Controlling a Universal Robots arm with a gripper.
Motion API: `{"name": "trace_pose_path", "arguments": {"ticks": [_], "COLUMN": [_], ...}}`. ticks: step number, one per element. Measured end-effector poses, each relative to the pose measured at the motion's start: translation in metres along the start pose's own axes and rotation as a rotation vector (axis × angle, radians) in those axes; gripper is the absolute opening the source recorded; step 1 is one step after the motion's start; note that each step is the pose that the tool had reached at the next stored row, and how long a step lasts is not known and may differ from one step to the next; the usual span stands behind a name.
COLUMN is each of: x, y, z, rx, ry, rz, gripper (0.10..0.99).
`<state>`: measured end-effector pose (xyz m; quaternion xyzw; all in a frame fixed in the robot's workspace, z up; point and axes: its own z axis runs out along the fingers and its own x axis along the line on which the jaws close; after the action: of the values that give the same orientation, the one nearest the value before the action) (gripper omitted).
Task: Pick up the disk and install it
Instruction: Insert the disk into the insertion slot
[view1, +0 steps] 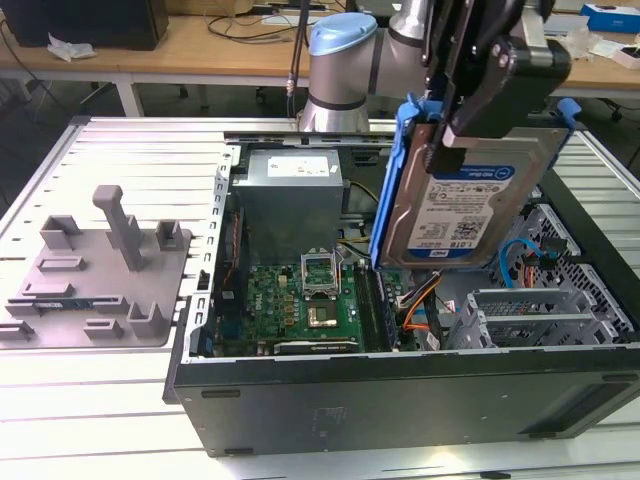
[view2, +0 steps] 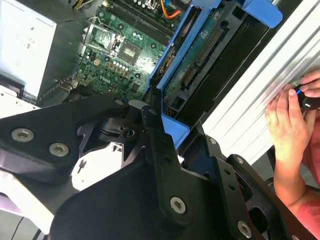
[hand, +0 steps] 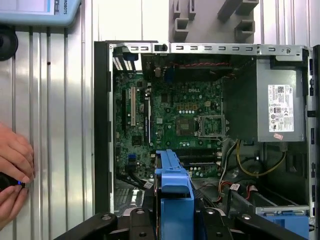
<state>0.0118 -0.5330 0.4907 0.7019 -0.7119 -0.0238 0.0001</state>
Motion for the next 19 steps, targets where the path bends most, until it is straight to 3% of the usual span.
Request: {"name": "trace_pose_path", "arguments": {"ticks": [6, 12, 19], "x": [0.0051, 0.0079, 0.0122], "y": [-0.02, -0.0324, -0.0536], "z": [-0.0001, -0.0002, -0.0005], "rx": [0.0, 0.0, 0.0], "ry": [-0.0006, -0.0007, -0.0009], "rz": [0.001, 0.001, 0.001], "gripper": [0.369, 0.369, 0.369]}}
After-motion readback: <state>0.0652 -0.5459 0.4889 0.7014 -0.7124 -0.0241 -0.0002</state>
